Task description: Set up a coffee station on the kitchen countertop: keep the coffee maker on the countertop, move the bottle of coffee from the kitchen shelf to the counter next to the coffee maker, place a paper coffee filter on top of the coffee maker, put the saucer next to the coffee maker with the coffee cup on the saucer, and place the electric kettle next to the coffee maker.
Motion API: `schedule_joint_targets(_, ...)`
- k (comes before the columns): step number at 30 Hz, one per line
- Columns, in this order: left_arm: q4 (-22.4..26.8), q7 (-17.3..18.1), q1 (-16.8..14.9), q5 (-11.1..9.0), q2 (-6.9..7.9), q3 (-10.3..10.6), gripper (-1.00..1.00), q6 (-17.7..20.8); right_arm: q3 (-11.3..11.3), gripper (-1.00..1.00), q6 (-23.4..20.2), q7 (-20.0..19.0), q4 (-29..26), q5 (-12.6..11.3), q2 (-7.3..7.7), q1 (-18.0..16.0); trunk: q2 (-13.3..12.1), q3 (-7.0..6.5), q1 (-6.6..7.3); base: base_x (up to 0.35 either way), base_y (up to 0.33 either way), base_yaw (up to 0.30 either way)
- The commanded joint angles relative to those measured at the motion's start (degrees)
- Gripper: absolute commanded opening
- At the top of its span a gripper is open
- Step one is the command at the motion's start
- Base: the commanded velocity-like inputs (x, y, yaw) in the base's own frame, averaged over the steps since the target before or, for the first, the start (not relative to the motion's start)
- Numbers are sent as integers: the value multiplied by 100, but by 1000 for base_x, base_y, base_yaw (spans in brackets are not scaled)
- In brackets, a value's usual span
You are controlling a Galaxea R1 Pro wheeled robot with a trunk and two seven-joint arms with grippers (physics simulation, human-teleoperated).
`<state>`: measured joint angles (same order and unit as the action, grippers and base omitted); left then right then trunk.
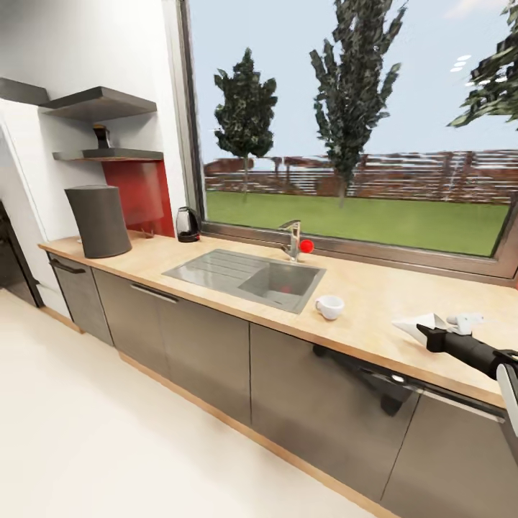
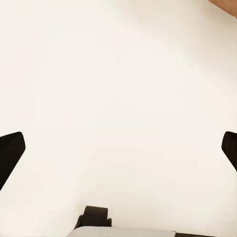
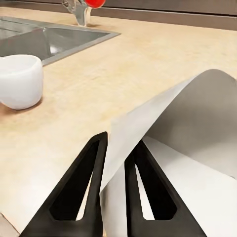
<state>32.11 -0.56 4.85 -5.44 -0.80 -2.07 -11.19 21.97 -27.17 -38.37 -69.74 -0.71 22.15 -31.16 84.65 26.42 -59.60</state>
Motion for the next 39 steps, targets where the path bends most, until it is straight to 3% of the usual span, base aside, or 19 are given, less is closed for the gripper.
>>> schedule_joint_targets(1, 6, 3, 0, -53, -3, -4, 100, -6, 9, -100, -46, -12, -5, -17, 0, -4, 3, 5, 0, 0, 0, 260)
schedule_joint_targets(12, 14, 3, 0, -54, -7, -4, 100, -6, 42, -100, -50, -11, -10, -10, 4, -4, 3, 5, 0, 0, 0, 165)
schedule_joint_targets(14, 15, 3, -1, -54, -8, -4, 100, -6, 142, -100, -51, -12, -12, -7, 6, -4, 3, 5, 0, 0, 0, 24)
schedule_joint_targets(15, 9, 3, 1, -54, -3, -9, 100, -6, 365, -100, -53, -32, -25, -8, 29, -4, 3, 5, 0, 0, 0, 4)
schedule_joint_targets(17, 7, 3, 0, -52, -1, -11, 100, -6, 402, -100, -81, -37, -209, 5, 50, -4, 3, 5, 0, 0, 0, 2)
schedule_joint_targets(23, 13, 9, 1, -50, 1, -169, 100, -4, 404, -100, -131, -32, -865, 43, 72, -4, 3, 5, 0, 0, 0, 0)
schedule_joint_targets(25, 14, 10, 2, -50, 1, -183, 100, -2, 402, -100, -131, -31, -909, 48, 111, -4, 3, 5, 0, 0, 0, 0)
schedule_joint_targets(26, 15, 13, 0, -53, -1, -194, 100, -5, 397, -100, -142, -35, -942, 46, 257, -8, 3, 5, 0, 0, 0, 0)
schedule_joint_targets(27, 15, 16, 1, -53, 0, -195, 100, -4, 395, -100, -144, -35, -946, 45, 280, -10, 3, 5, 0, 0, 0, 0)
schedule_joint_targets(34, 15, 20, 2, -54, -3, -197, 100, 2, 371, -100, -363, -20, -952, 56, 314, -234, 3, 5, 0, 0, 0, 0)
schedule_joint_targets(36, 15, 21, 0, -54, -2, -197, 100, 0, 282, -100, -628, -16, -950, 63, 315, -438, 3, 5, 0, 0, 0, 0)
schedule_joint_targets(39, 21, 21, 3, -54, -2, -203, 100, 2, -225, -100, -995, -4, -953, 75, 314, -697, 3, 5, 0, 0, 0, 0)
